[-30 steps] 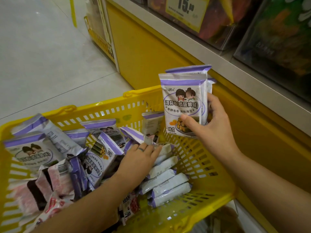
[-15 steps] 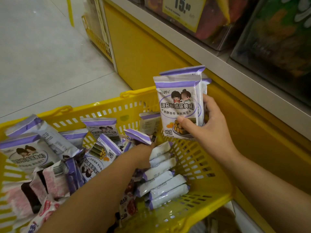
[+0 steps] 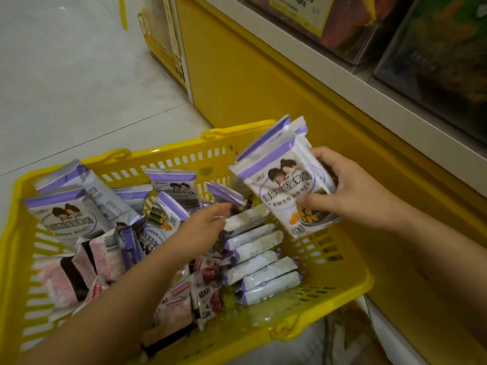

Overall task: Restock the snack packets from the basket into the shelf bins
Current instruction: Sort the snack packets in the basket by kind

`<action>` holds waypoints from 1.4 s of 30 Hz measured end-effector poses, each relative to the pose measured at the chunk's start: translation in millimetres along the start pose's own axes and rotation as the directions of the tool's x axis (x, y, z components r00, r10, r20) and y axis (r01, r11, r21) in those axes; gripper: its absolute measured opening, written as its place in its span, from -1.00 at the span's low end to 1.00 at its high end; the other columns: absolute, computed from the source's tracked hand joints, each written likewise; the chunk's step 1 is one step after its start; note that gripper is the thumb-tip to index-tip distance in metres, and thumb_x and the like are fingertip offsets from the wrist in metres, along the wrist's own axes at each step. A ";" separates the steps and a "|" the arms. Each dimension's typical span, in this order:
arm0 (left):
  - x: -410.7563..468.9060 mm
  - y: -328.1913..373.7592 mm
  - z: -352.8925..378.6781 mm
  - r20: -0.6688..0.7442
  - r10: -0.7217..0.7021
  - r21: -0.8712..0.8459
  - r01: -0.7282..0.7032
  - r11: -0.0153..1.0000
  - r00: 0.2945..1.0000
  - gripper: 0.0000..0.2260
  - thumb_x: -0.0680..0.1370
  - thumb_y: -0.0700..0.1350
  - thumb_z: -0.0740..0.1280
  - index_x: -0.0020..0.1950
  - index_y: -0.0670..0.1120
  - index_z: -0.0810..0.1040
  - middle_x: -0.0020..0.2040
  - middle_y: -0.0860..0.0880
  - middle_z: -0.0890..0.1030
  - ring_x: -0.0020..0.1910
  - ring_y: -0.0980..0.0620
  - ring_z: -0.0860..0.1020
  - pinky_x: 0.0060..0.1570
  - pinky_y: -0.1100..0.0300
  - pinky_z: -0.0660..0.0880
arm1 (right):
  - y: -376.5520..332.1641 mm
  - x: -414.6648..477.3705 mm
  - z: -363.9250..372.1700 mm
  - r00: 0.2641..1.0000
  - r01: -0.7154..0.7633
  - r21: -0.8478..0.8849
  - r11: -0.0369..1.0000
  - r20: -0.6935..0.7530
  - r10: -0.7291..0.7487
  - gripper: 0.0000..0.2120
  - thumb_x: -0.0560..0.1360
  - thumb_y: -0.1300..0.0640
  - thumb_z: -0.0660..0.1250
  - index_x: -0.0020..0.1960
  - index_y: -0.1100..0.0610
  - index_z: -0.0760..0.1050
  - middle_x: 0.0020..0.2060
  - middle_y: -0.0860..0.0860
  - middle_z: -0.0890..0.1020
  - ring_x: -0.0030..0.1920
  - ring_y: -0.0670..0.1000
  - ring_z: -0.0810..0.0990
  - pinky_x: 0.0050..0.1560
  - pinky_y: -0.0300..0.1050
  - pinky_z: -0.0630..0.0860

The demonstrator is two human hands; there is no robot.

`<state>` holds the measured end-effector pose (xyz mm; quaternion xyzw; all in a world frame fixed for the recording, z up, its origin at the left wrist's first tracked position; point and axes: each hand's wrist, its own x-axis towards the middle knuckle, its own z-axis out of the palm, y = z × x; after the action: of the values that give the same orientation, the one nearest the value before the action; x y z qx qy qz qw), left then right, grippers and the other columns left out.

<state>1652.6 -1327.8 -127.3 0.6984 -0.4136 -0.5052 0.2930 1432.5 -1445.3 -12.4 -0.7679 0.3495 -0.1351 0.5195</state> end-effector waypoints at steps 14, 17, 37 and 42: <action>-52.1 -17.9 36.3 0.582 0.009 -0.093 0.056 0.994 0.813 -0.55 0.54 0.33 0.13 0.41 0.37 0.13 0.19 0.54 0.23 0.18 0.53 0.28 0.06 0.63 0.24 | 9.8 49.2 71.8 0.465 -0.124 -0.770 0.625 0.512 0.722 -0.47 0.41 0.19 0.44 0.30 0.04 0.32 0.16 0.10 0.56 0.11 0.10 0.59 0.12 0.02 0.57; -47.6 -14.0 39.5 0.594 0.008 0.123 -0.101 0.987 0.804 -0.55 0.67 0.03 0.04 0.55 0.02 0.08 0.45 0.21 0.23 0.32 0.27 0.18 0.17 0.57 0.13 | 12.8 52.7 80.8 0.557 0.050 -0.858 0.511 0.449 0.699 -0.16 0.40 0.10 0.47 0.50 -0.11 0.04 0.31 0.08 0.43 0.28 0.10 0.45 0.19 -0.05 0.44; -29.8 10.8 -19.2 0.125 0.040 0.403 -0.087 0.911 0.991 -0.60 0.59 0.15 0.22 0.38 0.05 0.35 0.08 0.13 0.55 -0.03 0.16 0.53 -0.09 0.21 0.46 | 24.3 91.0 82.4 0.984 0.100 -0.779 0.618 0.171 0.058 -0.27 0.35 -0.24 0.41 0.43 -0.01 0.32 0.39 0.00 0.37 0.37 0.06 0.35 0.30 -0.01 0.39; -17.1 3.8 -15.0 -0.059 0.527 0.829 -0.252 0.499 0.848 -0.76 0.58 -0.01 0.25 0.24 0.03 0.50 0.11 0.03 0.58 0.07 -0.05 0.53 0.08 0.08 0.38 | 53.0 109.4 103.2 0.991 0.036 -0.895 0.444 0.089 0.098 -0.24 0.33 -0.34 0.37 0.42 -0.04 0.28 0.44 0.07 0.20 0.40 0.18 0.24 0.30 0.10 0.36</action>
<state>1663.2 -1314.8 -111.5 0.7089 -0.6917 -0.0718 0.1181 1549.1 -1458.3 -120.4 -0.9266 0.3483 0.1278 0.0604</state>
